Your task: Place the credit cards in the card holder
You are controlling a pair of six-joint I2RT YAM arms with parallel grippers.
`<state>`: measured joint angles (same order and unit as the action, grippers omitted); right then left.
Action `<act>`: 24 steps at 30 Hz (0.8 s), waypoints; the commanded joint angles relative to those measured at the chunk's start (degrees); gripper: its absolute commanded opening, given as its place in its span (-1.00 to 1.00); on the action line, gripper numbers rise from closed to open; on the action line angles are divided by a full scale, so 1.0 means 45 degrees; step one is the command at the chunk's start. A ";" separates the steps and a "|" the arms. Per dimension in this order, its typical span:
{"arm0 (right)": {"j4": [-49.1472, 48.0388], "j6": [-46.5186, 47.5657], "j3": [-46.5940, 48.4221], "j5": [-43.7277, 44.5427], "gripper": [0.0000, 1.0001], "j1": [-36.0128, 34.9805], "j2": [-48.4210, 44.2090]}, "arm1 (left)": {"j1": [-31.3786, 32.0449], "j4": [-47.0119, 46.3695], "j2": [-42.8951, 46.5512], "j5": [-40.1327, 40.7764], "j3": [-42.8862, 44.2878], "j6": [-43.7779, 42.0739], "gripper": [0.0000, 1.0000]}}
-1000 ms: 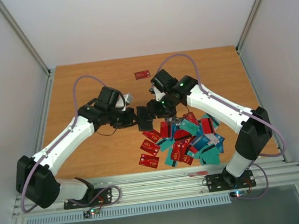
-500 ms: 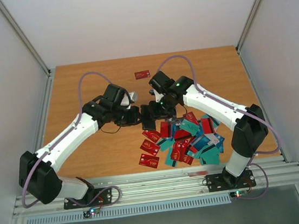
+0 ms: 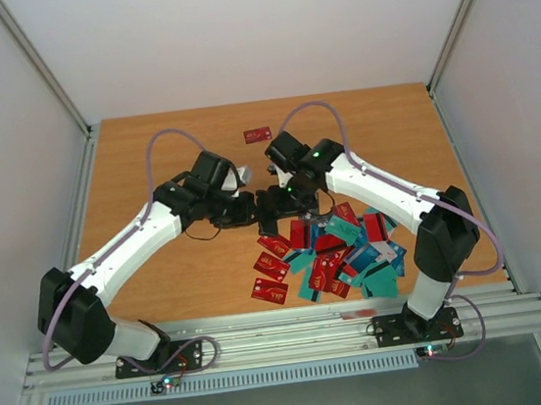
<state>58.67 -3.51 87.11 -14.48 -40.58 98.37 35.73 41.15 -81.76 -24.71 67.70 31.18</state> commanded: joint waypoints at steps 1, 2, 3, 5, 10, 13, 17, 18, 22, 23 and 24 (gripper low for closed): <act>0.0821 0.0298 0.0192 0.1207 -0.66 0.0040 0.0361 | 0.0030 -0.0094 -0.0007 -0.0083 0.0655 -0.0287 -1.00; 0.0857 0.0341 0.0193 0.1275 -0.71 0.0036 0.0384 | 0.0018 -0.0085 -0.0012 -0.0076 0.0658 -0.0305 -0.99; 0.0883 0.0390 0.0183 0.1339 -0.76 0.0036 0.0403 | 0.0023 -0.0084 -0.0015 -0.0061 0.0668 -0.0322 -0.99; 0.0958 0.0478 0.0147 0.1511 -0.86 0.0049 0.0440 | 0.0016 -0.0079 -0.0004 -0.0041 0.0660 -0.0327 -1.00; 0.0844 0.0526 0.0018 0.1495 -0.98 0.0146 0.0469 | 0.0028 -0.0094 0.0105 0.0099 0.0538 -0.0328 -0.99; 0.0829 0.0526 0.0027 0.1475 -0.98 0.0163 0.0430 | 0.0029 -0.0211 0.0242 0.0277 0.0328 -0.0222 -0.99; 0.0579 0.0474 -0.0227 0.1187 -0.98 0.0243 0.0320 | 0.0013 -0.0228 0.0411 0.0801 0.0007 -0.0096 -1.00; 0.0426 0.0451 -0.0321 0.0940 -0.98 0.0272 0.0286 | 0.0028 -0.0236 0.0472 0.0911 -0.0077 -0.0066 -0.99; -0.0517 0.0388 -0.0765 -0.0341 -0.98 0.0275 0.0265 | -0.0123 -0.0242 0.0641 0.1181 -0.0499 -0.0116 -1.00; -0.0746 0.0355 -0.0891 -0.0699 -0.98 0.0271 0.0293 | -0.0219 -0.0238 0.0696 0.1192 -0.0644 -0.0142 -1.00; -0.0943 0.0341 -0.0990 -0.1061 -0.98 0.0268 0.0363 | -0.0350 -0.0245 0.0766 0.1179 -0.0845 -0.0164 -0.99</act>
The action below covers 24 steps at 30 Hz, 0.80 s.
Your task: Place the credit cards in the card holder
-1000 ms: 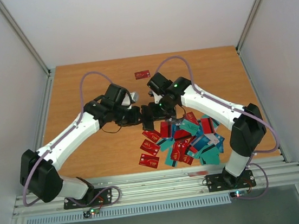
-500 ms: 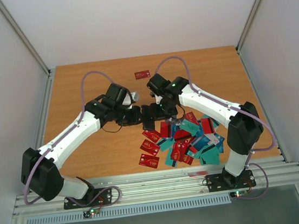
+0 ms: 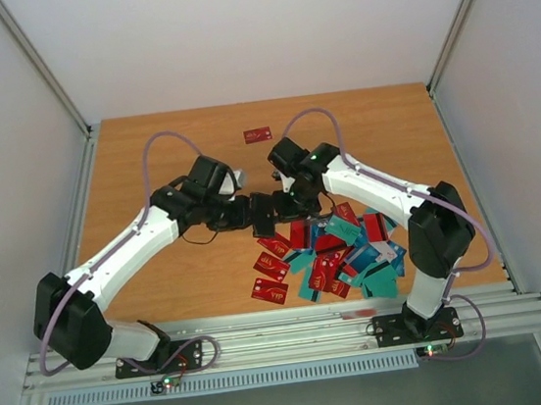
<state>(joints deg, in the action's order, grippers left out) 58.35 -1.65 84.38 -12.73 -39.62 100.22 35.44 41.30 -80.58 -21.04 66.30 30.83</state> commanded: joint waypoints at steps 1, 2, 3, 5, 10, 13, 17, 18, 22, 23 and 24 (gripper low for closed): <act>-0.1051 -0.0106 -0.0449 -0.1756 -0.98 0.0061 0.0042 | -0.0470 -0.0338 0.0577 0.0318 -0.0752 -0.0119 -0.99; -0.1213 -0.0183 -0.0526 -0.2026 -0.98 0.0059 0.0187 | -0.0649 -0.0426 0.0664 0.0192 -0.1031 -0.0129 -1.00; -0.1392 -0.0239 -0.0572 -0.2263 -0.98 0.0061 0.0306 | -0.0862 -0.0527 0.0738 0.0057 -0.1307 -0.0132 -0.99; -0.1730 -0.0368 -0.0639 -0.2759 -0.98 0.0054 0.0612 | -0.1281 -0.0760 0.0889 -0.0133 -0.1898 -0.0186 -0.99; -0.2505 -0.0637 -0.0318 -0.3682 -0.98 0.0041 0.1708 | -0.2337 -0.1603 0.0726 -0.0820 -0.3107 -0.0398 -0.99; -0.2649 -0.0659 0.0204 -0.4000 -0.98 0.0044 0.2524 | -0.2811 -0.2380 0.0340 -0.1252 -0.3462 -0.0460 -0.99; -0.2464 -0.0606 0.1133 -0.4122 -0.98 0.0034 0.3606 | -0.3594 -0.2648 -0.0637 -0.1215 -0.3387 -0.0577 -0.92; -0.2415 -0.0607 0.1345 -0.4163 -0.97 0.0034 0.3799 | -0.3749 -0.2426 -0.0831 -0.0951 -0.3272 -0.0732 -0.79; -0.2281 -0.0612 0.1812 -0.4260 -0.98 0.0034 0.4343 | -0.3930 -0.0593 -0.1085 0.1159 -0.2383 -0.1422 -0.13; -0.2255 -0.0610 0.1859 -0.4287 -0.98 0.0041 0.4399 | -0.3930 -0.0141 -0.0997 0.1672 -0.2192 -0.1519 0.00; -0.2262 -0.0610 0.1873 -0.4314 -0.98 0.0037 0.4465 | -0.3904 0.0202 -0.0856 0.2085 -0.2070 -0.1614 0.09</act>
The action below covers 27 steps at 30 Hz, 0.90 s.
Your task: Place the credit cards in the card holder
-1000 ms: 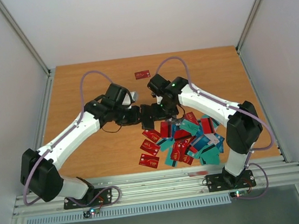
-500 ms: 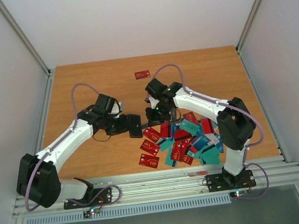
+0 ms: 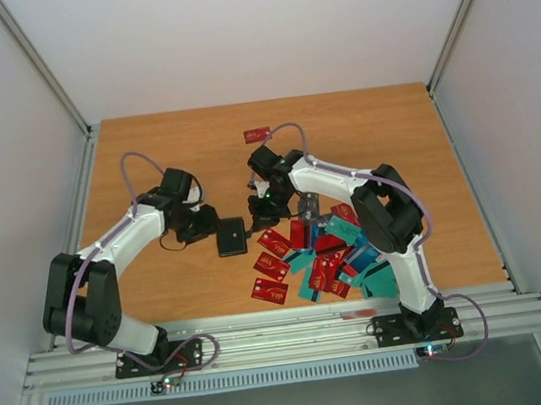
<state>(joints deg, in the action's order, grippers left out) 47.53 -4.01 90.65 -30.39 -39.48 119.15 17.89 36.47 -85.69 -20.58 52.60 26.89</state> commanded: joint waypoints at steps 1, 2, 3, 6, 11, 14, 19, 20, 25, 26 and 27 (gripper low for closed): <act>0.0141 -0.0088 0.0480 -0.0421 -0.98 0.0035 0.0313 | 0.0005 0.1503 0.0445 0.2257 0.1069 -0.0749 0.16; 0.0144 -0.0086 0.0466 -0.0447 -0.98 0.0026 0.0352 | 0.0082 0.1649 0.0646 0.2360 0.1100 -0.0754 0.22; 0.0159 -0.0085 0.0461 -0.0455 -0.98 0.0051 0.0406 | 0.0238 0.1692 0.0861 0.2380 0.1061 -0.0775 0.24; 0.0151 -0.0108 0.0305 -0.0432 -0.98 0.0162 0.0423 | 0.1140 0.1525 0.1289 0.2358 0.0844 -0.0984 0.24; -0.0283 -0.0168 -0.0348 -0.1083 -0.98 0.0581 0.0397 | 0.2818 0.0633 0.1133 0.2557 0.0364 -0.1369 0.27; -0.0659 -0.0106 -0.0812 -0.1659 -0.98 0.0797 0.0462 | 0.3406 0.0083 0.1043 0.3118 0.0167 -0.1591 0.38; -0.1128 -0.0070 -0.1391 -0.2334 -0.97 0.1035 0.0709 | 0.4033 -0.0236 0.0347 0.3700 0.0254 -0.2457 0.42; -0.1218 -0.0066 -0.1504 -0.2523 -0.98 0.1078 0.0733 | 0.4201 -0.0277 0.0197 0.3902 0.0371 -0.2617 0.42; -0.1384 -0.0001 -0.1685 -0.3177 -0.97 0.1365 0.0871 | 0.5155 0.0142 -0.1051 0.5895 0.1182 -0.3219 0.46; -0.1343 0.0038 -0.1687 -0.3203 -0.98 0.1413 0.0873 | 0.5318 0.0383 -0.1438 0.6372 0.1405 -0.3227 0.46; -0.1284 0.0101 -0.1678 -0.3197 -0.98 0.1460 0.0852 | 0.5482 0.0620 -0.1787 0.6963 0.1625 -0.3209 0.46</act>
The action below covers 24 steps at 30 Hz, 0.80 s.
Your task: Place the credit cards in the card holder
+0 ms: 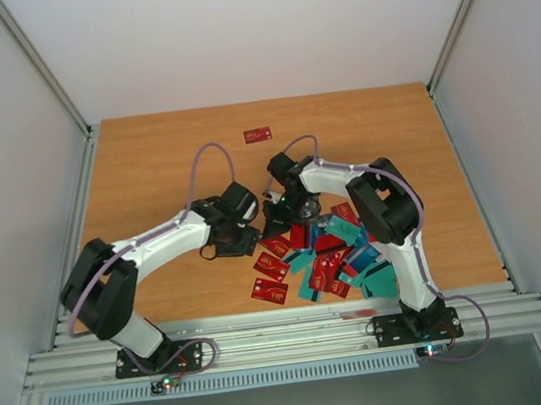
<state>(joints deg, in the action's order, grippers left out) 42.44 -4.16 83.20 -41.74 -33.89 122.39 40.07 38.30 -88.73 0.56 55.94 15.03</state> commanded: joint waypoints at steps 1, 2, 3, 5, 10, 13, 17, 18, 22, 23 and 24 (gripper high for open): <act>-0.0073 0.0187 -0.0013 -0.0668 -0.98 0.0257 0.0135 | 0.0757 0.0469 -0.1436 0.2843 0.1059 -0.0483 0.46; -0.0016 0.0228 -0.0022 -0.0667 -0.98 0.0281 0.0140 | 0.0852 0.0631 -0.1691 0.3326 0.1178 -0.0394 0.46; 0.0016 0.0267 -0.0028 -0.0681 -0.98 0.0304 0.0146 | 0.0923 0.0704 -0.1855 0.3637 0.1225 -0.0281 0.47; 0.0076 0.0332 -0.0047 -0.0715 -0.98 0.0339 0.0171 | 0.0990 0.0808 -0.2073 0.4112 0.1253 -0.0063 0.46; 0.0172 0.0399 -0.0024 -0.0778 -0.98 0.0405 0.0232 | 0.1035 0.1057 -0.2517 0.4816 0.1359 0.0232 0.46; 0.0208 0.0379 0.0035 -0.0841 -0.98 0.0405 0.0293 | 0.1056 0.0776 -0.2726 0.4468 0.1229 0.0248 0.47; 0.0355 0.0486 0.0085 -0.0816 -0.98 0.0425 0.0320 | 0.1155 0.0406 -0.2952 0.4205 0.1212 0.0407 0.54; 0.0406 0.0536 0.0086 -0.0788 -0.98 0.0432 0.0322 | 0.1158 0.0413 -0.3016 0.4194 0.1263 0.0454 0.56; 0.0544 0.0659 0.0066 -0.0794 -0.98 0.0460 0.0339 | 0.1165 0.0404 -0.3071 0.4306 0.1403 0.0528 0.65; 0.0567 0.0680 0.0056 -0.0802 -0.98 0.0465 0.0341 | 0.1164 0.0437 -0.3075 0.4392 0.1465 0.0538 0.65; 0.0596 0.0719 0.0075 -0.0803 -0.98 0.0461 0.0342 | 0.1155 0.0487 -0.3066 0.4506 0.1515 0.0561 0.65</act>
<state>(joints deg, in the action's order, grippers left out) 43.42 -2.31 83.18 -44.62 -32.16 122.43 45.01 41.32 -101.49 18.94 61.14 16.40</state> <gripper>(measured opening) 0.013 0.825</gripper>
